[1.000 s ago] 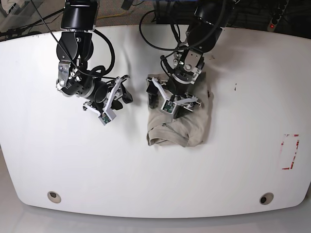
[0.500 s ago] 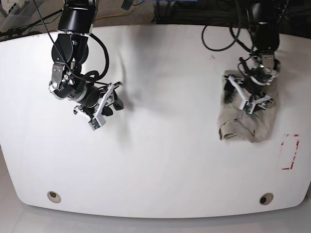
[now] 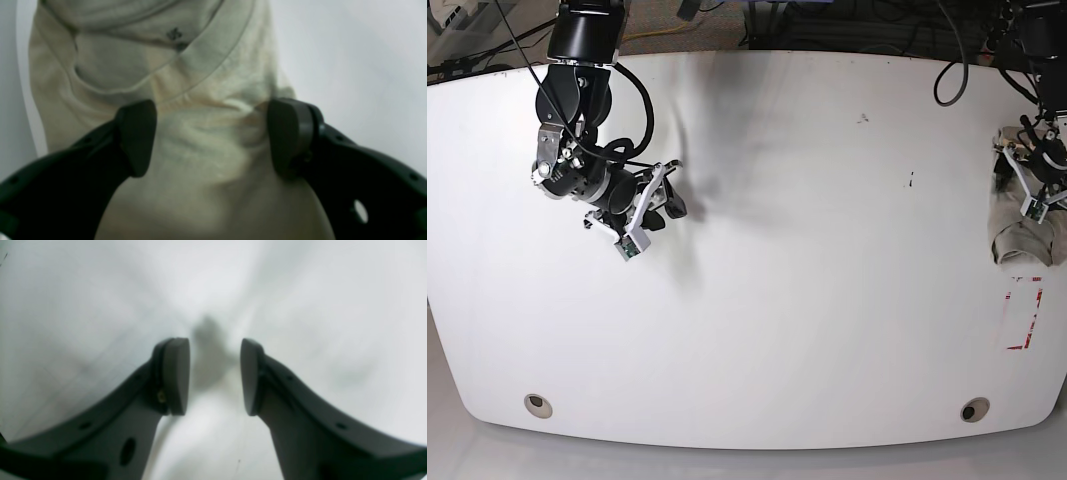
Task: Fold the T-shirt properly
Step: 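Carry the folded shirt with the left gripper to the table corner and release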
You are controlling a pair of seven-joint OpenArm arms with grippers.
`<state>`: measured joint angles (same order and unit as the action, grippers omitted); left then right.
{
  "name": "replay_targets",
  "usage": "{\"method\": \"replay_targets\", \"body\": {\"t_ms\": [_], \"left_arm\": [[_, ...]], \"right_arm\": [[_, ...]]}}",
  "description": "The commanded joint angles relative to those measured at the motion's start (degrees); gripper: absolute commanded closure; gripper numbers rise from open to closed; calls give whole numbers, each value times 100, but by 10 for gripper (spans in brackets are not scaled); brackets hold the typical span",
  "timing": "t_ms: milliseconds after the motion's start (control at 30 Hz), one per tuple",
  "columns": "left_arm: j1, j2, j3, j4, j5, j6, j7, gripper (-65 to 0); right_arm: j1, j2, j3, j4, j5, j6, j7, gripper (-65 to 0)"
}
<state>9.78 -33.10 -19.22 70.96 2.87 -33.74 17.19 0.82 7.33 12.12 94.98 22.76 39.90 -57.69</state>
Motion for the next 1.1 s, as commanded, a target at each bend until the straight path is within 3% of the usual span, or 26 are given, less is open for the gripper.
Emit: {"method": "replay_targets", "body": {"t_ms": [0,167,400,533,600,800,867,967,1067], "left_arm": [[-15,-422,-51,21,-160,20,96,-489],[160,-861,-113,460,-793,-77,96,-490],[345,-791,-526,1427,-1153,-51,299,-492],[116,-79,-526,1673,-1092,-33,-18,-492],[-7,352,-473,1691,-890,160,-387,-492],[-209,1425,388,1410,-160,1505,-1961,-492],[-103,1662,590,1322,16,1804,-2365,-492],[169,2005,819,1366,227,2130,-2559,-492],[512,2374,828,1673,253,2279,-2559,-492]], "right_arm": [[89,45,14,142,102,10,121,-230],[-16,45,23,194,102,10,165,-230],[-130,97,32,388,84,10,560,-230],[-130,159,199,388,-391,10,991,-230],[-130,159,225,361,-883,10,1466,-230],[-192,71,234,115,-1938,-170,3189,-230],[-315,71,234,98,-2254,-179,3672,-230],[-508,36,366,98,-2773,-188,4244,-230],[-746,-78,700,106,-2826,-188,4569,-230]]}}
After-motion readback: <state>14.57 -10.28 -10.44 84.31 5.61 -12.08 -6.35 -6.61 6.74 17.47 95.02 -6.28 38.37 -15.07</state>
